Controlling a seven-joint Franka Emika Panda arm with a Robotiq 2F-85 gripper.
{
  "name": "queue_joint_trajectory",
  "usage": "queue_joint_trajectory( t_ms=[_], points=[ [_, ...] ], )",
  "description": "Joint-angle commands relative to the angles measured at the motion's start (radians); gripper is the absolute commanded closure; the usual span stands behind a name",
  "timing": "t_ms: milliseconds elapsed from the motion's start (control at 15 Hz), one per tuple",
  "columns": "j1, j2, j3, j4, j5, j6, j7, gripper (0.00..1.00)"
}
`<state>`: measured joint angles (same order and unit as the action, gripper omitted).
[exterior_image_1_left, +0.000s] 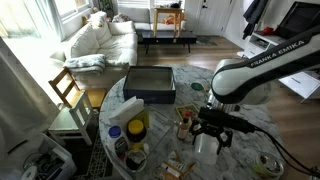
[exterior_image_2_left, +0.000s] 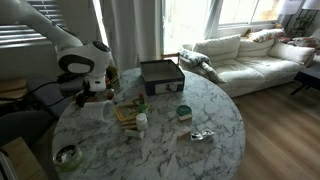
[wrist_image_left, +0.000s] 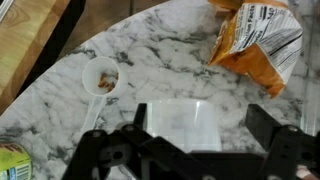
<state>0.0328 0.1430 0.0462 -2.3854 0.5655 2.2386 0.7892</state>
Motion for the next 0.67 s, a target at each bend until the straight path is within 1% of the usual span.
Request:
queue_joint_trajectory(
  t_ms=[0, 133, 400, 600],
  points=[
    [-0.024, -0.039, -0.025, 0.001, 0.048, -0.073, -0.027, 0.00],
    [-0.040, -0.078, -0.052, -0.008, 0.013, -0.111, -0.005, 0.00],
    [-0.102, -0.143, -0.116, -0.015, 0.051, -0.244, -0.038, 0.00],
    [-0.155, -0.166, -0.174, -0.013, 0.077, -0.311, -0.048, 0.00]
  ],
)
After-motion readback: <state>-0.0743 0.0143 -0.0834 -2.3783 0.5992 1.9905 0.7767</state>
